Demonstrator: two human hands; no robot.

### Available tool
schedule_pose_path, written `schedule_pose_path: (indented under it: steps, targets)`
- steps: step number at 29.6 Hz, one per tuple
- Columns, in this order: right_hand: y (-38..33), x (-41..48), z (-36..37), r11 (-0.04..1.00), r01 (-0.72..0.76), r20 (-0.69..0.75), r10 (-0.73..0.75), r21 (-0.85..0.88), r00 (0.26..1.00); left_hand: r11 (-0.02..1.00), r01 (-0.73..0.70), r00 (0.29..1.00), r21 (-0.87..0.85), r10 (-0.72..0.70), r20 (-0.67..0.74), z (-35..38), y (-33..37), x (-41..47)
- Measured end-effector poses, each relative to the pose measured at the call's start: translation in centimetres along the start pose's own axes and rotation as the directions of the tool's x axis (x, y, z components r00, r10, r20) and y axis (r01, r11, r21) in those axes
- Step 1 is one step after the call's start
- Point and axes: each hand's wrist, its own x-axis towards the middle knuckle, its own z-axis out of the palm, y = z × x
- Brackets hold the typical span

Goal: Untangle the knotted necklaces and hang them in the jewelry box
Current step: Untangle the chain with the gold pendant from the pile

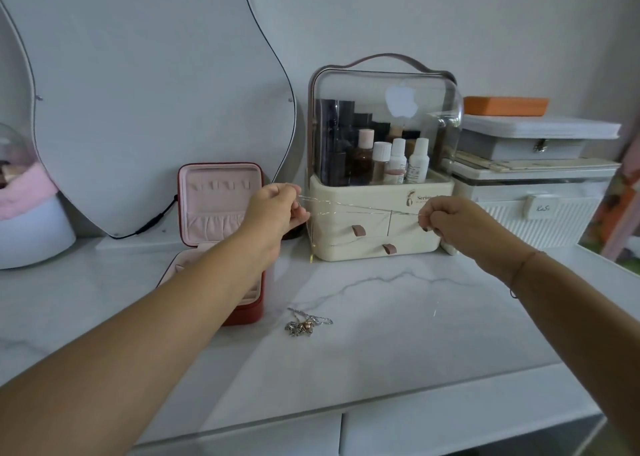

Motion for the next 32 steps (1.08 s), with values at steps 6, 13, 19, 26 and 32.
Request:
schedule_pose_path:
  steps: [6,13,19,26,32]
  targets:
    - [0.5,0.3,-0.8,0.861,-0.234,-0.042,0.282,0.451,0.958,0.945,-0.108,0.988,0.309,0.068,0.138,-0.9,-1.0,-0.3]
    - [1.7,0.0,-1.0,0.652,-0.162,0.096,0.136,0.741,0.986,0.704,-0.267,0.943,0.658,0.05,0.33,-1.4,-3.0,-0.7]
    - [1.3,-0.2,-0.3,0.637,-0.067,0.049,0.045,0.768,0.998,0.734,-0.21,0.921,0.647,-0.073,0.382,-1.4,-4.2,-1.1]
    - [1.4,-0.7,1.0,0.753,-0.045,0.026,0.038,0.656,0.999,0.816,-0.09,0.926,0.571,-0.143,0.351,-1.4,-4.3,-1.3]
    - [1.9,-0.5,2.0,0.794,-0.066,0.074,0.027,0.604,0.997,0.916,0.4,0.857,-0.033,-0.361,0.367,-0.4,-3.8,-1.4]
